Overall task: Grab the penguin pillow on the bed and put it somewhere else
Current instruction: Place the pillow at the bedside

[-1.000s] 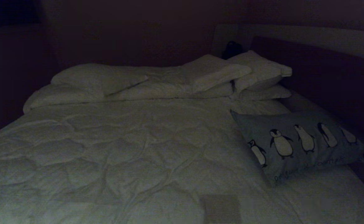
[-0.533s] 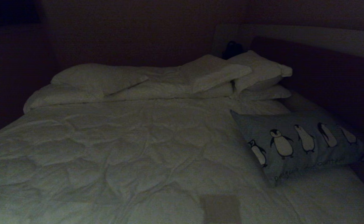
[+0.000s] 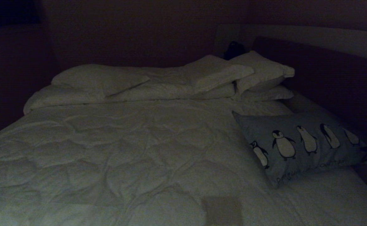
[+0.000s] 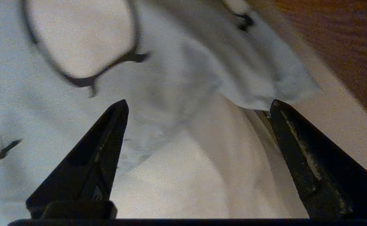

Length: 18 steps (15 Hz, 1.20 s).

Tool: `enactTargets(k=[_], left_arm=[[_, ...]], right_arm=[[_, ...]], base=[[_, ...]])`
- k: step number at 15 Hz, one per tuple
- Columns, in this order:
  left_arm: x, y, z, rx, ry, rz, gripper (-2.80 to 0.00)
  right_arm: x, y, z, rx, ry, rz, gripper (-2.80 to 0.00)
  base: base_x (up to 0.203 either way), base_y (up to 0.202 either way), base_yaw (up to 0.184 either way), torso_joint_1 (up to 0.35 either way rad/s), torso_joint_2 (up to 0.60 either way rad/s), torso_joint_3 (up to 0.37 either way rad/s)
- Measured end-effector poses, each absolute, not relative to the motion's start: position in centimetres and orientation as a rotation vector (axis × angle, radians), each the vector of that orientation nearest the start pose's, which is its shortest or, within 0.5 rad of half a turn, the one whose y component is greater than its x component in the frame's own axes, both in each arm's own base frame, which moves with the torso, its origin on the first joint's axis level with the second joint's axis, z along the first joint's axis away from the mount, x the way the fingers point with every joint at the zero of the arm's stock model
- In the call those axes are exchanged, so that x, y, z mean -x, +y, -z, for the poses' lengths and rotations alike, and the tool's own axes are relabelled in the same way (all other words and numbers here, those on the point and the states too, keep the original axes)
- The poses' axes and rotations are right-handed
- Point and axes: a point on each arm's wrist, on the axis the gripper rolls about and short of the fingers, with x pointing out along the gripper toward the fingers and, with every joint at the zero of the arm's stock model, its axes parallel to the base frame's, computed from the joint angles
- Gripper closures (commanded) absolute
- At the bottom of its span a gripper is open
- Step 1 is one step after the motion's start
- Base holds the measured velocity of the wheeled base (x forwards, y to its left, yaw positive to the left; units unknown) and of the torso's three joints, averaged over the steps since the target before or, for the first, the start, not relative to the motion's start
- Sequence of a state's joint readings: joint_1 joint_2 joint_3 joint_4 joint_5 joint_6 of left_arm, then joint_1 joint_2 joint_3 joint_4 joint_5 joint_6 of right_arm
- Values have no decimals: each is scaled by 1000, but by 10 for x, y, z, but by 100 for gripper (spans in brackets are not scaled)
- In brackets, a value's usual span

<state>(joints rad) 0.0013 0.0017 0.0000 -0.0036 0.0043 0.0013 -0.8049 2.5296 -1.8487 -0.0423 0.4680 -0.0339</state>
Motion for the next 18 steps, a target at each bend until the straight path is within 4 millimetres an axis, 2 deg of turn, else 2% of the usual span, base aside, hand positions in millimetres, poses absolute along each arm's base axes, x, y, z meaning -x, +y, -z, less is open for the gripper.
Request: enactTargets(k=[6,9,18], left_arm=[[23,0,-76,-2,-2,-6,0],[23,0,-76,-2,-2,-5,0],[23,0,-76,-2,-2,-6,0]], right_arm=[[-382,-345,-69,-261,496,212,-280],[-395,-338,-65,-239,489,188,-280],[-429,-318,-9,-205,484,130,-280]], base=[[0,0,0,0,0,0],[0,0,0,0,0,0],[0,0,0,0,0,0]])
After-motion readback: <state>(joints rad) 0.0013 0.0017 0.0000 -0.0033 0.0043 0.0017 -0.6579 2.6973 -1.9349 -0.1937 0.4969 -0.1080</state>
